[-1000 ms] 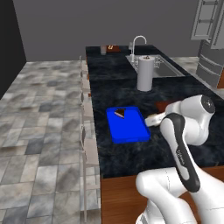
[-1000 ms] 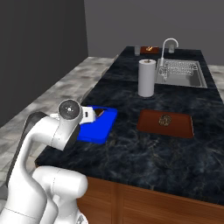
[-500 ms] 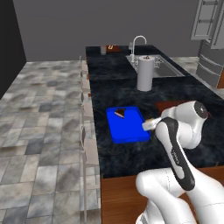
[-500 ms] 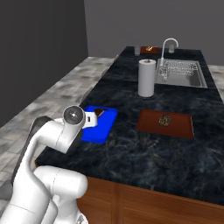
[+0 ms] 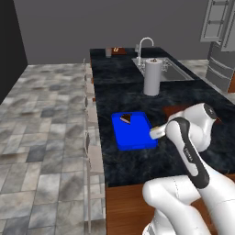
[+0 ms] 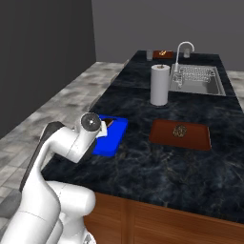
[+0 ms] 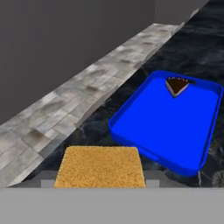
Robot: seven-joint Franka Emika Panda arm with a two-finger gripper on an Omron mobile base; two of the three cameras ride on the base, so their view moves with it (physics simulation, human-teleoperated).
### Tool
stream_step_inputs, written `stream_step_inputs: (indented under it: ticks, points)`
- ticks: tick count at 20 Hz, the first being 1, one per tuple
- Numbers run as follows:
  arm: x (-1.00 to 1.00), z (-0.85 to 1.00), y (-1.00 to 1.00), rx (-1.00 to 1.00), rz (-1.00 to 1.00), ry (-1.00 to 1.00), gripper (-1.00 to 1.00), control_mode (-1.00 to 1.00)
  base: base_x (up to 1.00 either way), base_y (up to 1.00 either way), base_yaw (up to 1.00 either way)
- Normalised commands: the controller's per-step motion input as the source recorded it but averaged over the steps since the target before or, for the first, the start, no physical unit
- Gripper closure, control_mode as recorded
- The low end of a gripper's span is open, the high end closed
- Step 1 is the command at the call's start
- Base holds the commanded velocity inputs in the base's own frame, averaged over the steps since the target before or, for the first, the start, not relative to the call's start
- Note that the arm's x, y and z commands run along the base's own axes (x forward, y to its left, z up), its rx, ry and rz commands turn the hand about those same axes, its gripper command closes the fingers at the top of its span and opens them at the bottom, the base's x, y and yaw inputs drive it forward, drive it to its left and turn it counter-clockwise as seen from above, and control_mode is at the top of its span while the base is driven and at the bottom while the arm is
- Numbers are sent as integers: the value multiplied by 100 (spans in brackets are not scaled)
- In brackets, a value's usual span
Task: Take the cakes from the fridge and place them on the empty tray on the dining counter.
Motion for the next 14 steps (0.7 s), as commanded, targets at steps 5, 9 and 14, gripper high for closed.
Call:
stream_step_inputs:
  ticks: [5,9,14]
  points:
    - [0,3,0,-3,14,0,100,-100,0,0,0]
    - [0,2,0,-9,15,-3,100,-100,0,0,0]
    - [7,2,0,-13,18,-2,100,-100,0,0,0]
